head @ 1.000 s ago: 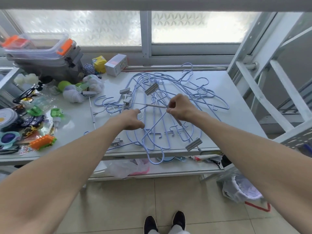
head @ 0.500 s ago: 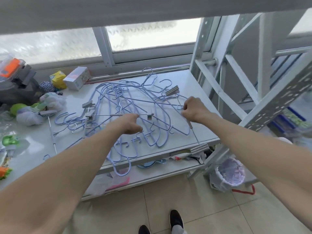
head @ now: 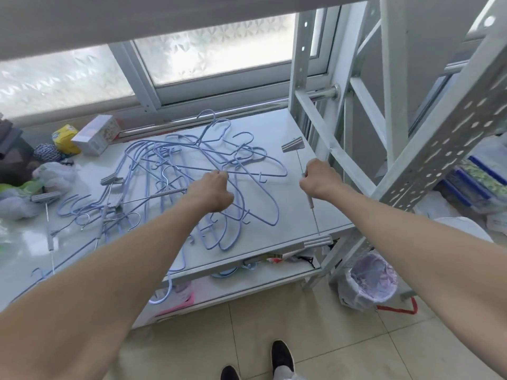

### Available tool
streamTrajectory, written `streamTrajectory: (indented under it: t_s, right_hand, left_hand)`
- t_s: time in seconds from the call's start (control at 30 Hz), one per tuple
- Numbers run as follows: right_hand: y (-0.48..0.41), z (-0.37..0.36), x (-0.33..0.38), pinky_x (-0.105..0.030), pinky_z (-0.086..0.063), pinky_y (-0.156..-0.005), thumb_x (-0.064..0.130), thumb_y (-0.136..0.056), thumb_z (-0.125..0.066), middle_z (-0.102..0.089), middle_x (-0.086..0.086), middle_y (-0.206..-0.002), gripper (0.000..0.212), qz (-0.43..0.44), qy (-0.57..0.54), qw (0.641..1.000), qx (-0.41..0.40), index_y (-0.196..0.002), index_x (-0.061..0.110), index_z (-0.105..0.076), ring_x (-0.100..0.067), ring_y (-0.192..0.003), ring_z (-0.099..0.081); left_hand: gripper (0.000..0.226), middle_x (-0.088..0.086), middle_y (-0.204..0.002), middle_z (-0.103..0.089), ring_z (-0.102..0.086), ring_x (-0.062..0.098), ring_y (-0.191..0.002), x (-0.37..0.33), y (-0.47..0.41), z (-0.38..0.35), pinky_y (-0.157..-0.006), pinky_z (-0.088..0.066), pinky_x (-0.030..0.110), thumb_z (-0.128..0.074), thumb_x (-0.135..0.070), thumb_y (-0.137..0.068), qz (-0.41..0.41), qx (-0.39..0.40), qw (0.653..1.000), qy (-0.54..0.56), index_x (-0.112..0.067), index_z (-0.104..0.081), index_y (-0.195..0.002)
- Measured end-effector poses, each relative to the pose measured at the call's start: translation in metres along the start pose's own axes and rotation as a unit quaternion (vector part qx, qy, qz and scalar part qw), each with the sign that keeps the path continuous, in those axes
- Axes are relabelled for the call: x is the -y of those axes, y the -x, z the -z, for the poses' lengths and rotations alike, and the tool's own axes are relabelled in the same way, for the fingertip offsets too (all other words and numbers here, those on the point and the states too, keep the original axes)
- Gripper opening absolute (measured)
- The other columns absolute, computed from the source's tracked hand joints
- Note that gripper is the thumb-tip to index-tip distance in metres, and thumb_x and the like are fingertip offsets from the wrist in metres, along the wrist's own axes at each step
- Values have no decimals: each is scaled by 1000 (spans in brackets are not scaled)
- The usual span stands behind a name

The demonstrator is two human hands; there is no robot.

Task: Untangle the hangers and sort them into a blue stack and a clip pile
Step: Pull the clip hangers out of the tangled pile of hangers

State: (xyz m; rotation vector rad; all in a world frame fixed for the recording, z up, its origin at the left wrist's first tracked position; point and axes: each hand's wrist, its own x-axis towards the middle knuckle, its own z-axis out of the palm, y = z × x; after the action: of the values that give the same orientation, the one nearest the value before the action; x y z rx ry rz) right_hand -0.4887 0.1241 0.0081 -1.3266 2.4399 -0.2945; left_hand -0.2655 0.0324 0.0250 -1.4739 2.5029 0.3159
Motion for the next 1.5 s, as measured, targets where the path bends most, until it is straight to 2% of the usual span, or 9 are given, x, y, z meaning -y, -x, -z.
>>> streamTrajectory:
  t_s: [0.23, 0.43, 0.6, 0.73, 0.83, 0.9, 1.03, 1.2, 1.5]
  right_hand:
    - [-23, -13, -5, -32, -40, -72, 9, -83, -51, -54, -14, -98, 10, 3, 0, 1000, 25, -91, 8, -45, -37, -96, -59]
    - [-41, -21, -5, -33, -38, -68, 4, -83, -49, -55, -20, -106, 7, -11, -46, 999, 13, -88, 5, -44, -35, -85, -54]
    - [-50, -29, -4, -29, -38, -69, 5, -86, -53, -54, -21, -94, 11, -18, -75, 997, 1, -78, 2, -47, -39, -93, -60]
    - [-47, -28, 1, -29, -37, -67, 4, -85, -52, -54, -21, -91, 27, -19, -69, 997, 4, -62, 7, -38, -36, -81, -55]
    - [-40, -22, 13, -31, -40, -70, 3, -85, -52, -54, -20, -99, 4, -18, -51, 998, -10, -81, 1, -51, -38, -89, -58]
    - [-36, -18, 29, -33, -44, -77, 5, -85, -54, -57, -19, -111, 21, -12, -30, 999, -17, -106, 0, -57, -38, -102, -59]
    - [-23, -14, 76, -34, -46, -84, 10, -85, -57, -58, -18, -120, 29, 18, -12, 1000, -17, -113, 4, -58, -36, -110, -57]
    - [-1, -32, 151, -35, -47, -86, 10, -83, -56, -58, -17, -119, 29, 75, -11, 997, -14, -111, 6, -61, -36, -109, -59]
    - [19, -87, 265, -37, -52, -83, 9, -81, -55, -62, -17, -110, 23, 153, -8, 988, 35, -102, 7, -65, -35, -99, -61]
  left_hand:
    - [57, 1, -149, -35, -34, 22, -137, -16, -10, -2, -100, -38, 42, -49, -23, -91, -9, -1, 999, 39, -20, -34, -145]
    - [58, 0, -150, -36, -35, 21, -138, -19, -19, -2, -102, -38, 40, -51, -22, -90, -21, -20, 997, 76, -22, -35, -146]
    - [56, 1, -148, -39, -38, 21, -135, -12, -20, -3, -104, -40, 40, -51, -18, -89, -25, -38, 994, 96, -21, -39, -144]
    - [54, 1, -146, -41, -41, 21, -132, 2, -15, -2, -102, -41, 39, -49, -16, -89, -30, -69, 991, 111, -21, -41, -142]
    - [52, 2, -145, -42, -39, 21, -134, 21, -10, 0, -104, -39, 40, -51, -19, -91, -15, -85, 988, 126, -20, -41, -141]
    - [52, 2, -144, -42, -39, 23, -134, 37, -3, 1, -104, -39, 41, -53, -22, -91, -1, -89, 988, 129, -19, -41, -141]
    - [57, 3, -149, -39, -40, 25, -133, 82, 16, 1, -104, -40, 42, -54, -25, -89, 37, -68, 989, 123, -22, -37, -144]
    - [54, 5, -142, -47, -48, 27, -126, 152, 46, -3, -98, -42, 38, -58, -28, -88, 95, -51, 983, 146, -22, -42, -139]
    - [55, 6, -137, -53, -53, 26, -123, 269, 88, -19, -103, -43, 40, -61, -33, -83, 149, -21, 971, 185, -24, -47, -136]
